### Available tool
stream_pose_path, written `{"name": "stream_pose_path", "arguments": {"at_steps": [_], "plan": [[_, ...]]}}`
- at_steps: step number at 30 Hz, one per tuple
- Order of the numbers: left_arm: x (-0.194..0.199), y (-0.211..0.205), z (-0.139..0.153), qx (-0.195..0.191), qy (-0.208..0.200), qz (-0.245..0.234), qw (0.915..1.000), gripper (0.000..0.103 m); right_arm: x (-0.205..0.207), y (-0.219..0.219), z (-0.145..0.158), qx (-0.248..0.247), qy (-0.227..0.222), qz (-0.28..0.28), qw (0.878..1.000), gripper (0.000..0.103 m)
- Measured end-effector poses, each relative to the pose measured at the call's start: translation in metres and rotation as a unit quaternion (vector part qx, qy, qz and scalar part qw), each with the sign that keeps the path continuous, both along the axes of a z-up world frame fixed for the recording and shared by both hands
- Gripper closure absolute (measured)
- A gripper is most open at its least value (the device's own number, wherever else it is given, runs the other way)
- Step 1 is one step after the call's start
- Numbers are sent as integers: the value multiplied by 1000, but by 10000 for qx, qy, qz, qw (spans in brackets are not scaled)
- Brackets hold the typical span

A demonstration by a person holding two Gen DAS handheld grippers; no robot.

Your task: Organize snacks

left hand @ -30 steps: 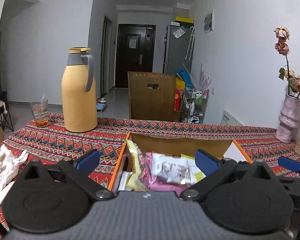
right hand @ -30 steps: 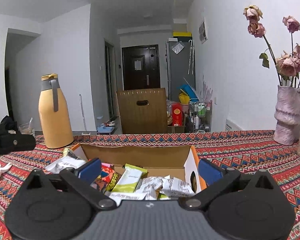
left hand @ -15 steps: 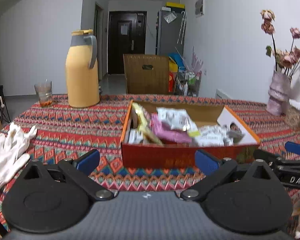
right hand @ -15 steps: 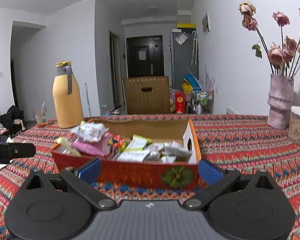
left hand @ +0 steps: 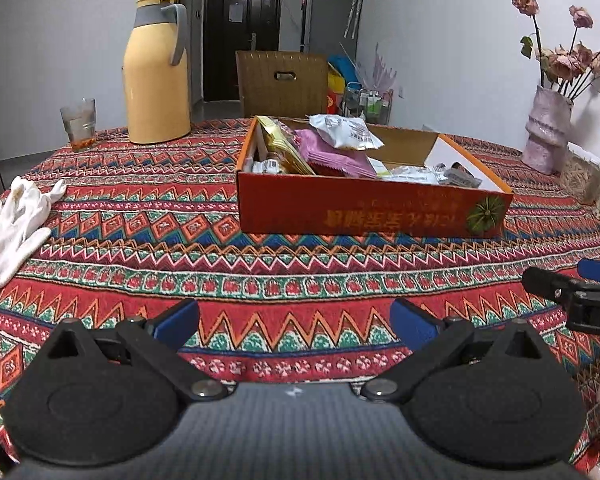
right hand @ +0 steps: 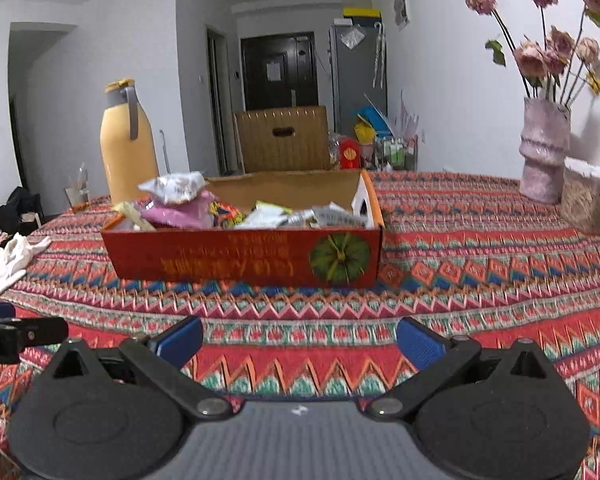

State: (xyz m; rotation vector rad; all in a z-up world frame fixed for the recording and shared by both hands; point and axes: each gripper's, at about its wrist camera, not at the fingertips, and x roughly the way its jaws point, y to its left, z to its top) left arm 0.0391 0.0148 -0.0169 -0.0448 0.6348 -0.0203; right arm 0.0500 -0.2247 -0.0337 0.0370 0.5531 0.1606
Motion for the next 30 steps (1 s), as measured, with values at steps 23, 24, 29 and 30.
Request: {"name": "stream_pose_path", "arguments": {"at_steps": [23, 24, 29, 30], "plan": [[-1, -3, -5, -68, 76, -115, 9999, 0, -5, 4, -8, -35, 158, 27, 9999, 0], [-1, -3, -5, -71, 74, -116, 9999, 0, -5, 4, -8, -36, 157, 26, 9999, 0], [-1, -3, -5, -69, 74, -114, 9999, 0, -4, 4, -8, -38, 158, 27, 9999, 0], [-1, -3, -5, -74, 74, -116, 9999, 0, -4, 4, -8, -38, 156, 27, 9999, 0]]}}
